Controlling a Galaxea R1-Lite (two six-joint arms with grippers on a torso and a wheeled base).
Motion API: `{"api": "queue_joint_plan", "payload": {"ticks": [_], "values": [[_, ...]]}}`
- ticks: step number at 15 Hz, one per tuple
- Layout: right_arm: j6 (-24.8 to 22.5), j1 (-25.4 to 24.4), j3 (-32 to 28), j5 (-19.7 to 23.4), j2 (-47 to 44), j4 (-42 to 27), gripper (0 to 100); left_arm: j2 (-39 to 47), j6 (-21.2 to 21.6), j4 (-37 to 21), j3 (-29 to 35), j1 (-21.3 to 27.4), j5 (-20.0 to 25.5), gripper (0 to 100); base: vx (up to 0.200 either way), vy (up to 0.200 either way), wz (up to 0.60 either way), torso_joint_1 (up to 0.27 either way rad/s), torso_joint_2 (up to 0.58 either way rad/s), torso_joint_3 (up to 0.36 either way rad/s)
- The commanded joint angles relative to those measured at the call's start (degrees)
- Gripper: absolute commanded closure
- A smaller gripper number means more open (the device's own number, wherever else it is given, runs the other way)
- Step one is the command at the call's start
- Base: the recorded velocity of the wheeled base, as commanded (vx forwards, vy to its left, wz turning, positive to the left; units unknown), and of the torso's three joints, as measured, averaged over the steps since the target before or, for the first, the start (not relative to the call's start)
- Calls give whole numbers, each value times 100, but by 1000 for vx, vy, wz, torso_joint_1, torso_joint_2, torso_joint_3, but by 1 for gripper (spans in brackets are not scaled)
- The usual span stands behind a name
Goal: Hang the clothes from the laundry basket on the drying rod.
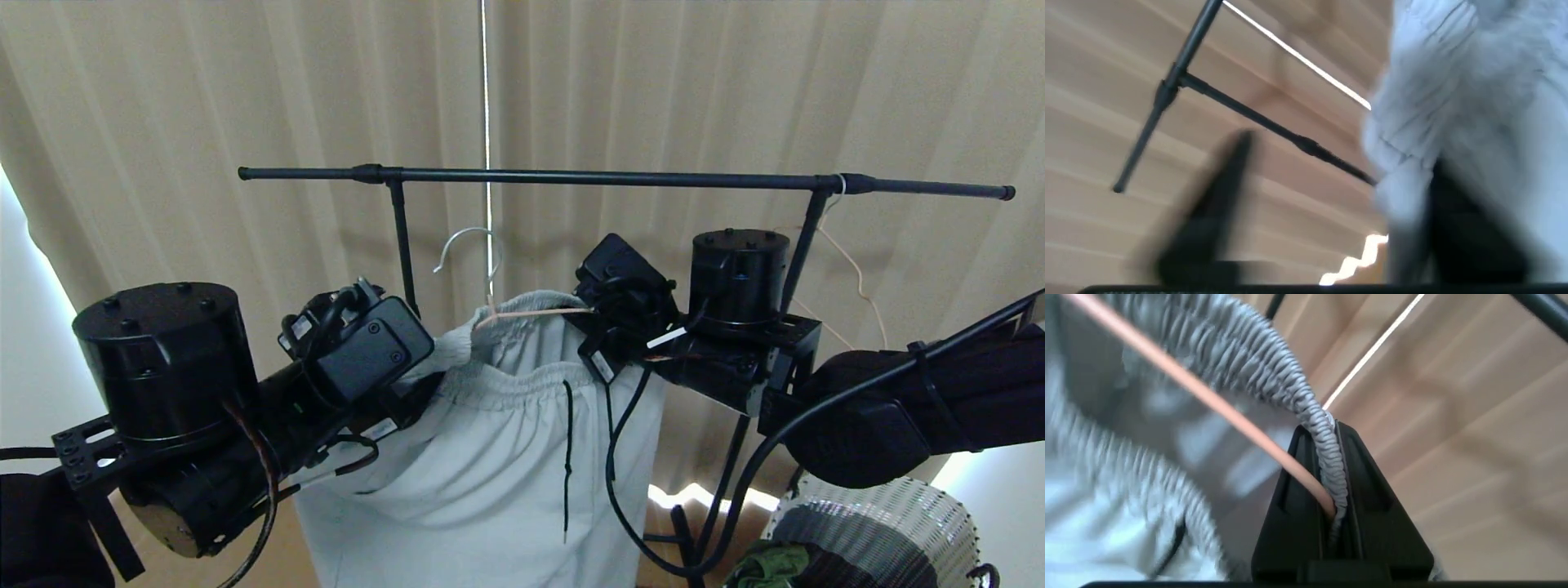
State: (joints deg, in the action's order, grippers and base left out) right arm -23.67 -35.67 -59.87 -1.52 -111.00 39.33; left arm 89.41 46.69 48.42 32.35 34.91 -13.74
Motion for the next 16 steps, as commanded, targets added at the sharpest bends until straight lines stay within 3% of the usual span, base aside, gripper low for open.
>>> {"api": "queue_joint_plan", "payload": {"ticks": [1, 5, 9, 11, 16], "values": [[3, 183, 81, 12, 104, 14, 100, -99, -99, -8, -115, -2, 179, 0, 0, 0, 0, 0, 0, 0], [3, 473, 318, 3, 403, 5, 100, -389, -222, -8, -317, -2, 240, 0, 0, 0, 0, 0, 0, 0], [12, 851, 318, -252, 491, 5, 100, -644, -740, -8, -590, 24, 398, 0, 0, 0, 0, 0, 0, 0], [21, 1097, 300, -261, 737, -30, 100, -978, -1022, -8, -1047, -116, 407, 0, 0, 0, 0, 0, 0, 0], [364, 1168, 283, -243, 1335, -57, 100, -978, -1364, -8, -1372, -362, 407, 0, 0, 0, 0, 0, 0, 0]]}}
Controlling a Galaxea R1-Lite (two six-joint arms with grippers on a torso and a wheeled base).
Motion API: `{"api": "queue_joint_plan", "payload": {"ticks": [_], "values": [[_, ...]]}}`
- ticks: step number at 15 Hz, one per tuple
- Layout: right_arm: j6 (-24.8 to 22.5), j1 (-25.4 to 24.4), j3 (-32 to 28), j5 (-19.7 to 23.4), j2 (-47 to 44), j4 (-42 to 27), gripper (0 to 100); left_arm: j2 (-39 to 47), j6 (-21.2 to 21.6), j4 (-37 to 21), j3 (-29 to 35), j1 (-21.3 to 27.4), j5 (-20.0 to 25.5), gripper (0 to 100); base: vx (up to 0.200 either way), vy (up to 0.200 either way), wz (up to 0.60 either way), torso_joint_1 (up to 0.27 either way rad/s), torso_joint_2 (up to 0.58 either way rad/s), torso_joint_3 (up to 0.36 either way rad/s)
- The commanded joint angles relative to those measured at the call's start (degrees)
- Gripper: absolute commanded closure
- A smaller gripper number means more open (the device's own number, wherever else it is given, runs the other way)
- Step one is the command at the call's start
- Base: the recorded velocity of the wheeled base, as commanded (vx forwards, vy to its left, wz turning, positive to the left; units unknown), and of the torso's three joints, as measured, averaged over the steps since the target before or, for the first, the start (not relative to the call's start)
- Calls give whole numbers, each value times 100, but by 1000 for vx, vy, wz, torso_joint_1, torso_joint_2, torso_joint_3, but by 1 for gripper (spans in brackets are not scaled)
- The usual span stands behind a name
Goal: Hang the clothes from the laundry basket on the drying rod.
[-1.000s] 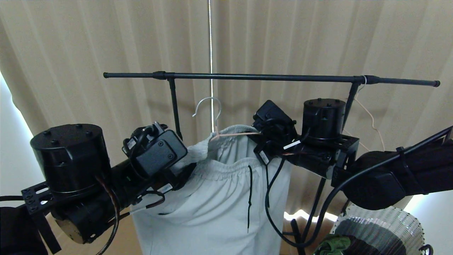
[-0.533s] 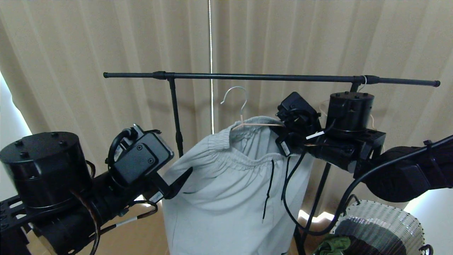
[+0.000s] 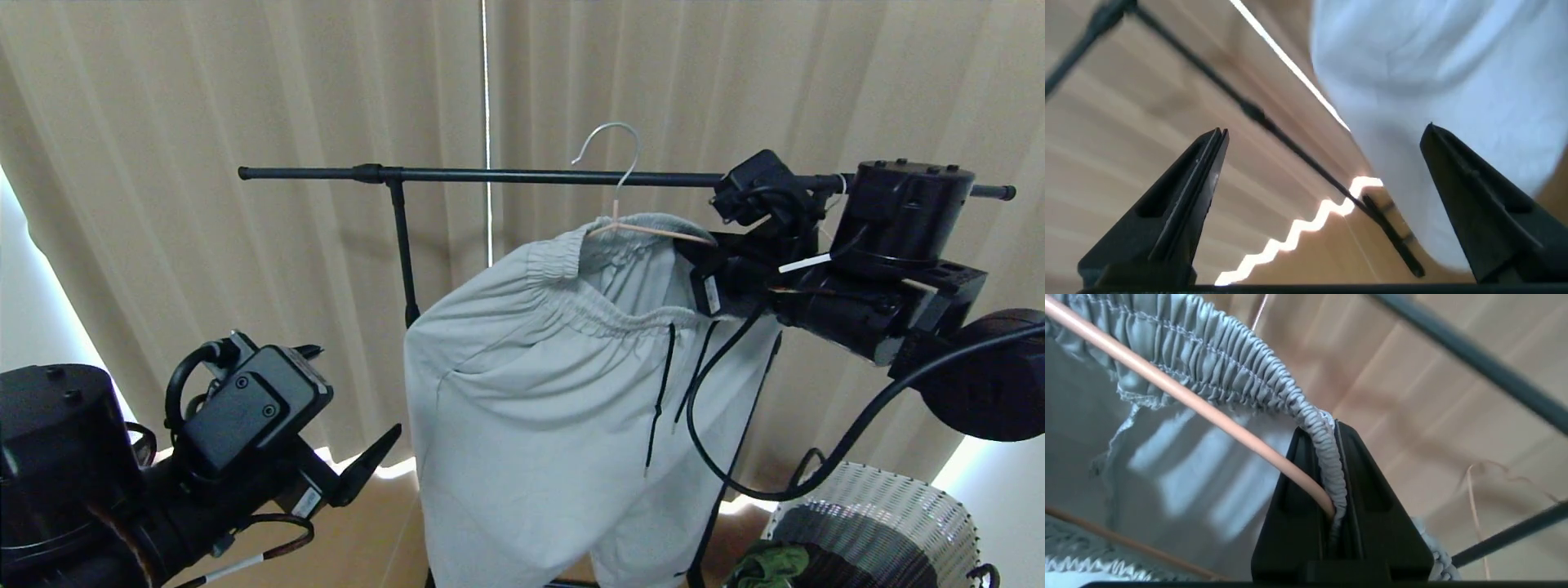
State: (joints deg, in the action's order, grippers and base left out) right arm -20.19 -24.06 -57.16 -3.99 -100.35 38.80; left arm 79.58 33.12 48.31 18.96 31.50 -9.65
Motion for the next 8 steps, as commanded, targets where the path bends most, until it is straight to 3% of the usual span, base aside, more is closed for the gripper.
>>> {"api": "queue_joint_plan", "payload": {"ticks": [1, 7, 8], "values": [[24, 7, 12, 38, 359, -4, 100, 84, -7, 3, -15, -21, -1, 0, 0, 0, 0, 0, 0, 0], [59, -362, 3, 56, 534, -4, 100, 664, -166, 12, 381, -30, -1, 0, 0, 0, 0, 0, 0, 0], [59, -380, -6, 56, 526, -4, 100, 664, -166, 3, 372, -30, -1, 100, 0, 0, 0, 0, 0, 0]]}}
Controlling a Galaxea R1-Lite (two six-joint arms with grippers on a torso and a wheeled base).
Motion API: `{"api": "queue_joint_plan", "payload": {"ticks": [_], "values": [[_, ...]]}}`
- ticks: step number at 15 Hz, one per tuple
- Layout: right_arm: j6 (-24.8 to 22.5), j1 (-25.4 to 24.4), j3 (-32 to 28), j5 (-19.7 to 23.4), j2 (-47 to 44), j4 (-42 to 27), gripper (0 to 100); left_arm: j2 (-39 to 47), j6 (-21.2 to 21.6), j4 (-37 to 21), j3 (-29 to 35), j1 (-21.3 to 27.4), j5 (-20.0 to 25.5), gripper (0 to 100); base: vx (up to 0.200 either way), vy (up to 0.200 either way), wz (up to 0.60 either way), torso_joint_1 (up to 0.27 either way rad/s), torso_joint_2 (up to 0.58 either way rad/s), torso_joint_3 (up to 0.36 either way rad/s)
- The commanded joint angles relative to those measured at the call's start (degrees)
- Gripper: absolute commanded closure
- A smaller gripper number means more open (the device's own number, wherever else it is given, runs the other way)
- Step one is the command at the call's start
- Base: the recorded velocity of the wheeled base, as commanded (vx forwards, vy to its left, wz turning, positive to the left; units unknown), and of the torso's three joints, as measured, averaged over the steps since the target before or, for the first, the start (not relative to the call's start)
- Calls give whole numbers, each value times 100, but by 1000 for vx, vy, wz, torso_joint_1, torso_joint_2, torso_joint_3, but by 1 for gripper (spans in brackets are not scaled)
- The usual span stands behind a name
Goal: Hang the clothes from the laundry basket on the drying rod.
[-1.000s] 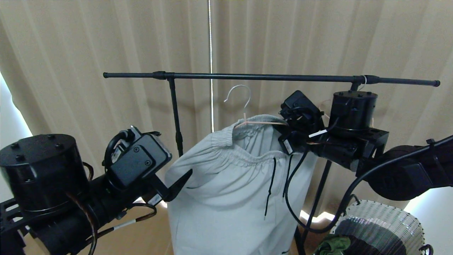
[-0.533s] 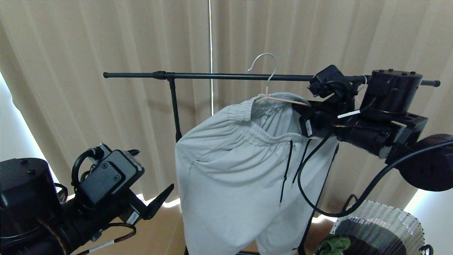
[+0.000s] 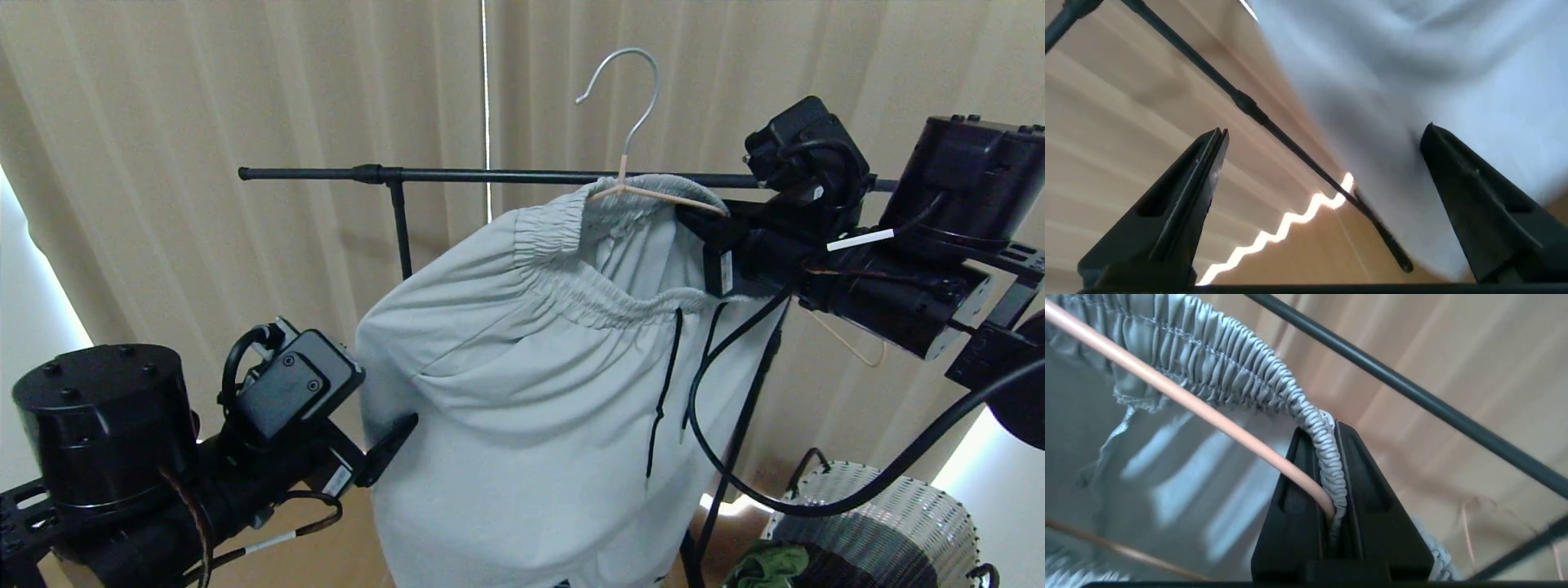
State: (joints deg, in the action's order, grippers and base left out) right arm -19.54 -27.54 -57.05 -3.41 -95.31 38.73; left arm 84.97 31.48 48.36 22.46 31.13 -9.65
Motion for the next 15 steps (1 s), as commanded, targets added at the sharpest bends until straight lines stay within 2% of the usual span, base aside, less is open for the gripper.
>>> {"api": "queue_joint_plan", "payload": {"ticks": [1, 3, 5, 9, 10, 15], "values": [[-6, -41, -16, -1, 3, 3, 100, 125, -1, 7, 22, -2, -1, 100, 0, 0, 0, 0, 0, 0], [-6, -32, -25, -1, -14, 3, 100, 125, -1, 7, 4, -81, -1, 100, 0, 0, 0, 0, 0, 0], [-6, -6, -34, -19, -6, 3, 100, 108, -1, 16, -162, -459, -10, 100, 0, 0, 0, 0, 0, 0], [-15, 302, -43, -72, -23, -23, 100, 196, 43, 402, -470, -1391, -1, 100, 0, 0, 0, 0, 0, 0], [-15, 354, -34, -72, -23, -23, 100, 196, 25, 446, -461, -1496, -1, 100, 0, 0, 0, 0, 0, 0], [-15, 363, -43, -72, -120, -23, 100, 178, -1, 455, -444, -1347, 7, 100, 0, 0, 0, 0, 0, 0]]}}
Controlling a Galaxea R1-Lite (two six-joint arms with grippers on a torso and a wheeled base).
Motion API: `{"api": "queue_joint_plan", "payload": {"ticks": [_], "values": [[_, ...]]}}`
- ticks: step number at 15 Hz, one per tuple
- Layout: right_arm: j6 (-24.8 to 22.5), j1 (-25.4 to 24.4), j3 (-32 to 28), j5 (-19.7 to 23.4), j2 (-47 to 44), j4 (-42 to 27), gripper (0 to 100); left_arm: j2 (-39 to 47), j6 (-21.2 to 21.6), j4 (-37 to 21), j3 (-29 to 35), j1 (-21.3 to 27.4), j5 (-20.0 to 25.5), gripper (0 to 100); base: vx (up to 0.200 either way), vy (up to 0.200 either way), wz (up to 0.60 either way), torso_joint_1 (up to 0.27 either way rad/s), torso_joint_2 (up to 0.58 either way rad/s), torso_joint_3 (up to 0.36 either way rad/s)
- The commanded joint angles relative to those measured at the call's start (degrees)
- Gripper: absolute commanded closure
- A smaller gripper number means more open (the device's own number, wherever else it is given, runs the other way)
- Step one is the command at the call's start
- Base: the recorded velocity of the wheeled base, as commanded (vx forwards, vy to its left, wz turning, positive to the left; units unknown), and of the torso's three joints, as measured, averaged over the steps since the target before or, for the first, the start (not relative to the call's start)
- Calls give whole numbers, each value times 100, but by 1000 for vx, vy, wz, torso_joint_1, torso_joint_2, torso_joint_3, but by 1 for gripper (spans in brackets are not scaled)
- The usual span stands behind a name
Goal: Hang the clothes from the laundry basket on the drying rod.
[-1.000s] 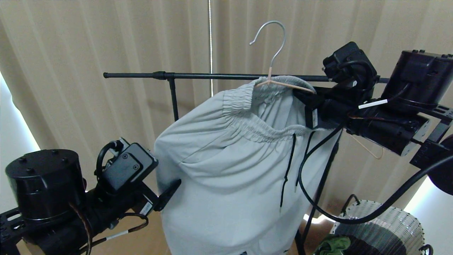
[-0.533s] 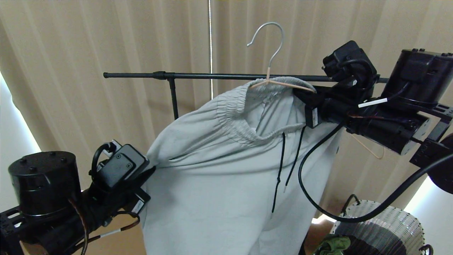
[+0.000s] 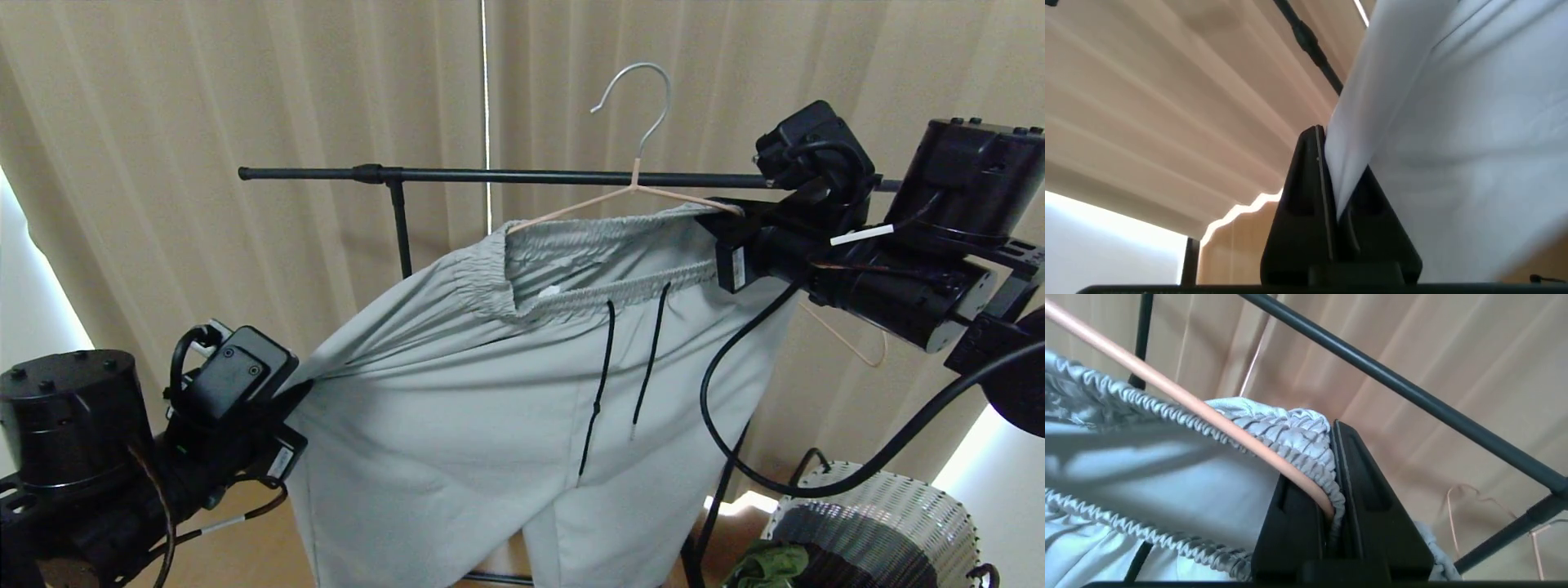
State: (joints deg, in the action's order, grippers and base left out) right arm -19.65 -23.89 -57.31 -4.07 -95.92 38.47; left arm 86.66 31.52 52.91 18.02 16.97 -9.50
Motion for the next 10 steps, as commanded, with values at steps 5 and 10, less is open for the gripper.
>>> {"api": "queue_joint_plan", "payload": {"ticks": [5, 10], "values": [[-4, -1, 9, -50, -85, -59, 100, -27, -6, 0, 9, 184, 0, 0, 0, 0, 0, 0, 0, 0], [-4, -1, 9, -656, 135, -903, 100, -677, -129, 35, -79, 166, 528, 0, 0, 0, 0, 0, 0, 0]]}}
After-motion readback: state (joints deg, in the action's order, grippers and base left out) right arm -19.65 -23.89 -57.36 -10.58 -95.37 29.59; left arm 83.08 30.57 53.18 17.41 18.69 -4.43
